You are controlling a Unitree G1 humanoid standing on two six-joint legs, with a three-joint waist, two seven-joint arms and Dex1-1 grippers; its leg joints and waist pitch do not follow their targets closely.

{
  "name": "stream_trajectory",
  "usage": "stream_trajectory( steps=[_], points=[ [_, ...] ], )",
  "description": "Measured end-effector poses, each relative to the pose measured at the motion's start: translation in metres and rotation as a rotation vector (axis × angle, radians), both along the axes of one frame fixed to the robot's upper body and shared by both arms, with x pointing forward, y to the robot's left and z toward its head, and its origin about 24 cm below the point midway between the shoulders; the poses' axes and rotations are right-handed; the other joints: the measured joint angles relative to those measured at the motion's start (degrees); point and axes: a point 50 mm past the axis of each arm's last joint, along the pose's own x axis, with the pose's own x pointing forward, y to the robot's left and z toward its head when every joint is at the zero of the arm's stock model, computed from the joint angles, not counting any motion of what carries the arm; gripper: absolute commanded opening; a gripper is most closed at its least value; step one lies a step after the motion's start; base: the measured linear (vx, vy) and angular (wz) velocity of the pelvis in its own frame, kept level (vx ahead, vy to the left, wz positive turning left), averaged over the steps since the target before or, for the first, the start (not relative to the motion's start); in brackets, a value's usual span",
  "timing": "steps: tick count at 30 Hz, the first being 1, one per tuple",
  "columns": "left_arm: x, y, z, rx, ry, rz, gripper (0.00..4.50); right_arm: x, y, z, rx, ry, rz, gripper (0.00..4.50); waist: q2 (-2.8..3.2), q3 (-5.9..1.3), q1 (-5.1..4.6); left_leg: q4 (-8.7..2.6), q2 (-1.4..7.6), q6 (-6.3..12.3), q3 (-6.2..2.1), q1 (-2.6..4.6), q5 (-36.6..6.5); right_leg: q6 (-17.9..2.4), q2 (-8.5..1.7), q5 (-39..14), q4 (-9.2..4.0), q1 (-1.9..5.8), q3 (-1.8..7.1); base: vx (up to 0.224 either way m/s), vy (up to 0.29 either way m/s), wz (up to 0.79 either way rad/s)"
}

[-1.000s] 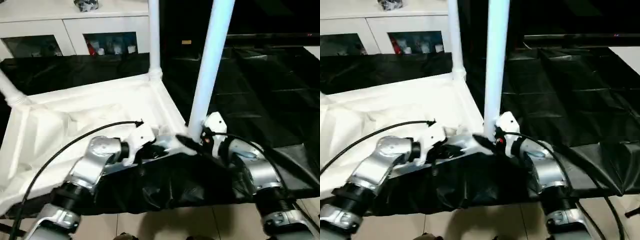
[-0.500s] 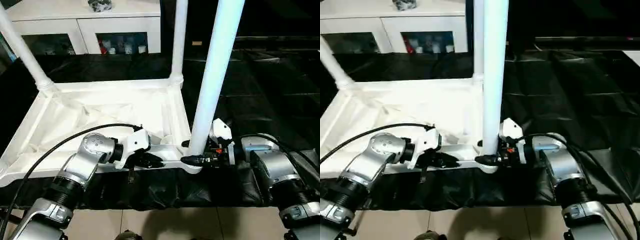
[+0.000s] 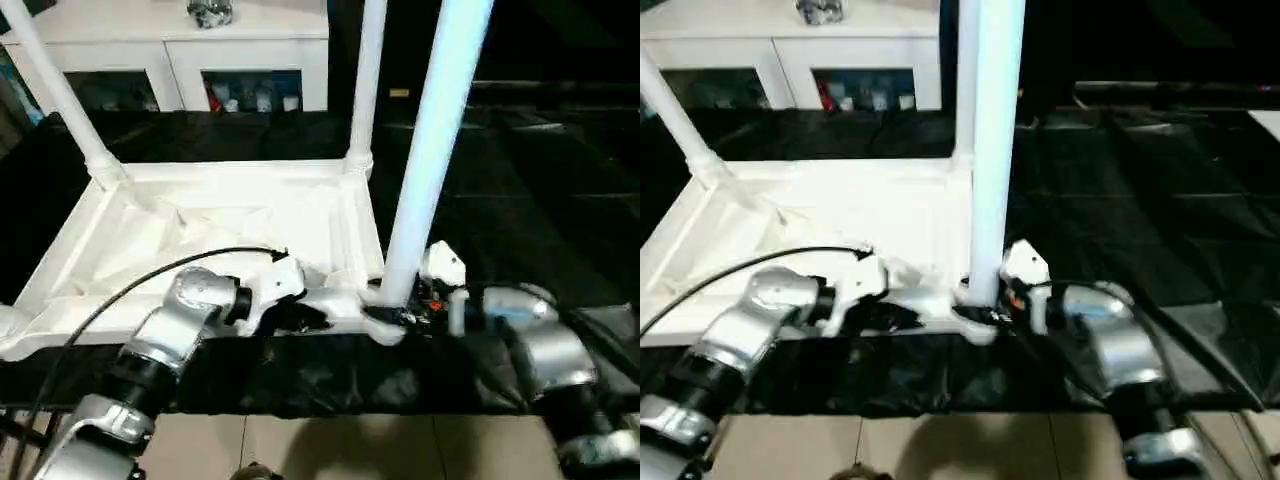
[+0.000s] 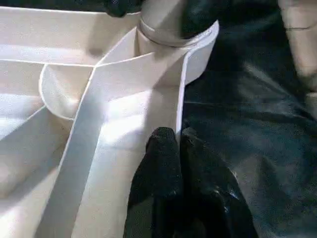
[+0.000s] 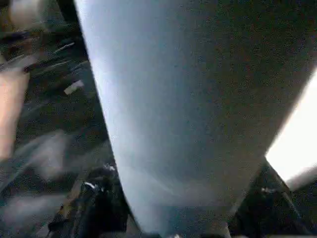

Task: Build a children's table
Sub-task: Rotate leg to tighten

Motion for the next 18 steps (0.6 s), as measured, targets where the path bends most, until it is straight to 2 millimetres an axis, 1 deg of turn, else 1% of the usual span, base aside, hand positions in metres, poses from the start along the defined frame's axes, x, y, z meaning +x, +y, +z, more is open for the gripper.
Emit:
stream_trajectory(
  steps=[1,2,4,5,7,9,10,12,13,14,15,16,17,18],
  points=[
    [0.002,-0.003,0.000,0.007,-0.009,0.025,0.00,0.003,0.003,-0.002,0.001,-0.008,-0.068,1.98,0.15,0.04,-0.45,-0.03,-0.06,0.00,-0.12,0.11,0.0,0.4,-0.06,-0.2,-0.18,0.00,-0.12,-0.055,0.005,-0.02],
    [0.003,-0.005,-0.001,0.009,-0.015,0.044,0.00,0.005,0.004,-0.004,0.004,-0.013,-0.117,1.97,0.22,0.06,-0.66,-0.17,-0.08,0.00,-0.19,0.18,0.0,0.4,-0.07,-0.2,-0.55,0.03,-0.22,-0.065,0.019,-0.06],
    [0.005,-0.012,-0.003,0.001,-0.017,0.114,0.00,0.012,0.011,-0.005,0.034,-0.025,-0.271,1.96,0.42,0.09,-1.59,-0.44,-0.08,0.01,-0.44,0.20,0.0,0.4,-0.08,-0.2,-1.42,0.30,-0.69,-0.052,0.030,-0.06],
    [0.006,-0.015,-0.003,-0.003,-0.016,0.135,0.00,0.015,0.013,-0.006,0.029,-0.033,-0.328,1.96,0.72,0.18,-2.20,-0.51,-0.08,0.02,-0.73,0.18,0.0,0.4,-0.30,-0.2,-2.17,0.65,-1.46,0.000,0.000,0.00],
    [0.007,-0.023,-0.004,-0.005,-0.015,0.185,0.00,0.020,0.019,-0.008,0.050,-0.029,-0.475,1.95,1.02,0.33,-3.46,-0.76,-0.08,0.02,-1.00,0.33,0.0,0.4,-0.83,-0.2,-3.22,1.35,-2.81,-0.032,0.057,-0.09],
    [0.008,-0.029,-0.004,-0.001,-0.026,0.219,0.00,0.025,0.026,-0.009,0.068,-0.023,-0.596,1.95,1.27,0.55,-4.18,-0.80,-0.09,0.02,-1.23,0.37,0.0,0.4,-0.94,-0.3,-3.74,1.98,-3.24,-0.008,0.030,-0.04],
    [0.008,-0.032,-0.004,-0.001,-0.028,0.233,0.00,0.028,0.029,-0.008,0.062,-0.026,-0.633,1.95,1.32,0.66,-4.60,-0.87,-0.11,0.01,-1.30,0.38,0.0,0.4,-0.94,-0.3,-3.87,2.09,-3.32,0.000,0.000,0.00],
    [0.009,-0.033,-0.004,0.004,-0.036,0.245,0.00,0.030,0.032,-0.008,0.061,-0.025,-0.672,1.95,1.27,0.78,-4.93,-1.09,-0.22,0.01,-1.24,0.49,0.0,0.3,-0.94,-0.3,-3.77,2.00,-3.14,0.000,0.000,0.00],
    [0.009,-0.033,-0.004,0.008,-0.038,0.252,0.00,0.031,0.034,-0.008,0.053,-0.029,-0.679,1.95,1.22,1.00,-5.07,-1.38,-0.27,0.00,-1.21,0.93,0.0,0.4,-0.97,-0.4,-4.00,1.92,-3.34,0.000,0.000,0.00],
    [0.009,-0.032,-0.004,0.010,-0.039,0.255,0.00,0.032,0.036,-0.007,0.049,-0.033,-0.679,1.95,1.34,1.08,-5.11,-1.46,-0.18,0.00,-1.27,1.00,-0.1,0.4,-1.01,-0.4,-4.16,1.98,-3.70,0.000,0.000,0.00],
    [0.010,-0.032,-0.004,0.011,-0.045,0.261,0.00,0.033,0.039,-0.006,0.049,-0.037,-0.673,1.95,1.82,1.27,-5.36,-1.44,-0.07,0.00,-1.75,0.85,-0.1,0.4,-1.24,-0.4,-4.48,2.25,-4.90,0.000,0.000,0.00],
    [0.011,-0.032,-0.003,0.011,-0.050,0.262,0.00,0.033,0.041,-0.005,0.050,-0.044,-0.668,2.30,2.14,1.43,-5.20,-1.65,0.19,-0.01,-1.93,0.41,-0.1,0.5,-1.37,-0.9,-4.01,2.84,-5.55,0.000,0.000,0.00],
    [0.012,-0.032,-0.001,0.015,-0.057,0.260,0.00,0.033,0.041,-0.005,0.053,-0.046,-0.668,2.30,2.16,1.52,-4.55,-1.66,-0.01,-0.03,-1.76,0.16,0.0,-0.3,-1.55,-3.9,0.33,2.47,-3.90,-0.061,-0.035,0.04],
    [0.012,-0.033,0.000,0.018,-0.065,0.254,0.00,0.032,0.041,-0.006,0.062,-0.044,-0.673,2.30,-0.12,0.91,-3.91,-1.67,-0.37,-0.04,-0.02,0.44,0.0,0.3,-2.05,-4.5,2.49,2.37,-1.34,0.028,-0.128,0.13]
  ],
)
